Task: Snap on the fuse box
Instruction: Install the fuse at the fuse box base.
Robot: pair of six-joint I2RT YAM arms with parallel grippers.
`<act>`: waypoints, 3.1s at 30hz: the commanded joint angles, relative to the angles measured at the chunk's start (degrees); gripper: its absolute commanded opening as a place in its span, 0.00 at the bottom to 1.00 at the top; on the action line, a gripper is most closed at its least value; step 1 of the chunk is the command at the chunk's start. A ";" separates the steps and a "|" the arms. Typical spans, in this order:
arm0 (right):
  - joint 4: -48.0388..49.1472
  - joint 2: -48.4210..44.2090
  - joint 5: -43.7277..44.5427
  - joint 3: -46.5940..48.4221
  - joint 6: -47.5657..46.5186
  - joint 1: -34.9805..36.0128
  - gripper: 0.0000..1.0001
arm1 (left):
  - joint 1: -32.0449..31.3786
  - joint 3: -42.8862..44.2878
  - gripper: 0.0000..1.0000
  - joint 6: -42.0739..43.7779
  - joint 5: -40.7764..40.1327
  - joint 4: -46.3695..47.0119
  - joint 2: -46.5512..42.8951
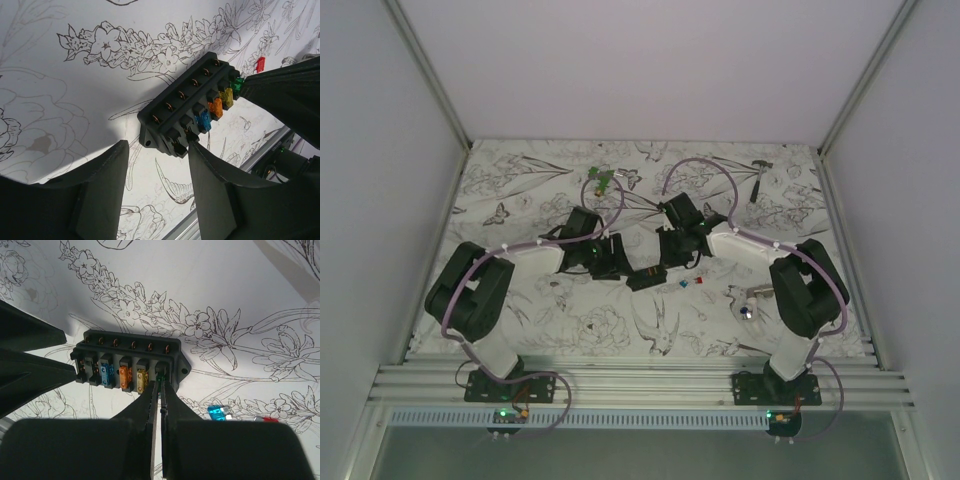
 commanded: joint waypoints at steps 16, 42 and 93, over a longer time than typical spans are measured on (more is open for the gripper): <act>-10.90 6.96 9.16 3.96 -2.68 3.26 0.00 | -0.34 2.51 0.40 0.65 -1.12 -3.81 3.19; -15.16 17.81 15.93 3.17 -5.38 6.94 0.00 | 0.10 2.42 0.22 2.00 -4.25 -6.28 4.92; 7.14 -6.44 -5.34 -5.44 2.94 -0.24 0.26 | 1.90 7.77 0.46 7.19 -4.73 -12.14 0.85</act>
